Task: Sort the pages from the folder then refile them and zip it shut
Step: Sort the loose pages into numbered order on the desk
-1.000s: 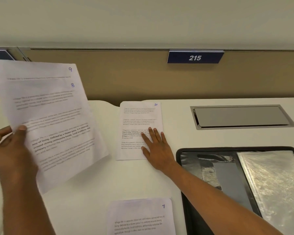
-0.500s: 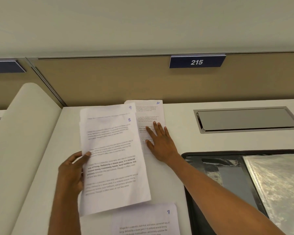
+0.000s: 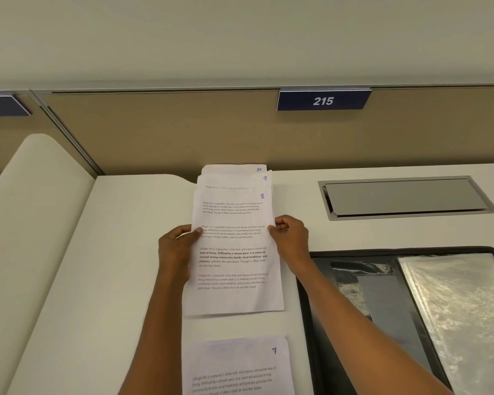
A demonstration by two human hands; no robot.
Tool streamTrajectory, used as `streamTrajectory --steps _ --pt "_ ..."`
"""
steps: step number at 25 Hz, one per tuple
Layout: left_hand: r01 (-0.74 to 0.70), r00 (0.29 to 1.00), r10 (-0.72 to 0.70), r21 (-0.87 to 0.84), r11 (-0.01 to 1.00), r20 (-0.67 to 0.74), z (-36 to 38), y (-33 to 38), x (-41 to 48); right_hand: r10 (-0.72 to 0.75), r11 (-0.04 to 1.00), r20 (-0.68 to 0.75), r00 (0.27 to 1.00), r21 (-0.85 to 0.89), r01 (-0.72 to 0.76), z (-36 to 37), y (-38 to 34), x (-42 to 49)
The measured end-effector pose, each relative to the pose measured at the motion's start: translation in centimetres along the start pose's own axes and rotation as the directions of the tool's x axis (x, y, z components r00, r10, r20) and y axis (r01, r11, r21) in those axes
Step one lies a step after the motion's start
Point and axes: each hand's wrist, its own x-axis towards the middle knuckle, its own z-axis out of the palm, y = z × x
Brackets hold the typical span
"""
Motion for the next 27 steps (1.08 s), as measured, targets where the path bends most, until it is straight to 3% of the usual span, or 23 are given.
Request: streamTrajectory --steps 5,14,27 --pt "-0.046 0.997 0.050 0.079 0.996 -0.055 1.1 -0.4 0.9 0.034 0.998 -0.021 0.999 -0.046 -0.034 0.3 -0.2 1.3" --pt "-0.268 0.937 0.332 0.395 0.879 -0.104 2.4 0.7 1.9 0.016 0.998 -0.048 0.999 -0.059 -0.018 1.1 -0.3 2.9" --pt "-0.289 0.915 0.394 0.542 0.789 -0.085 2.1 0.2 4.8 -0.024 0.991 -0.055 0.998 -0.135 0.016 2.1 -0.4 4.3"
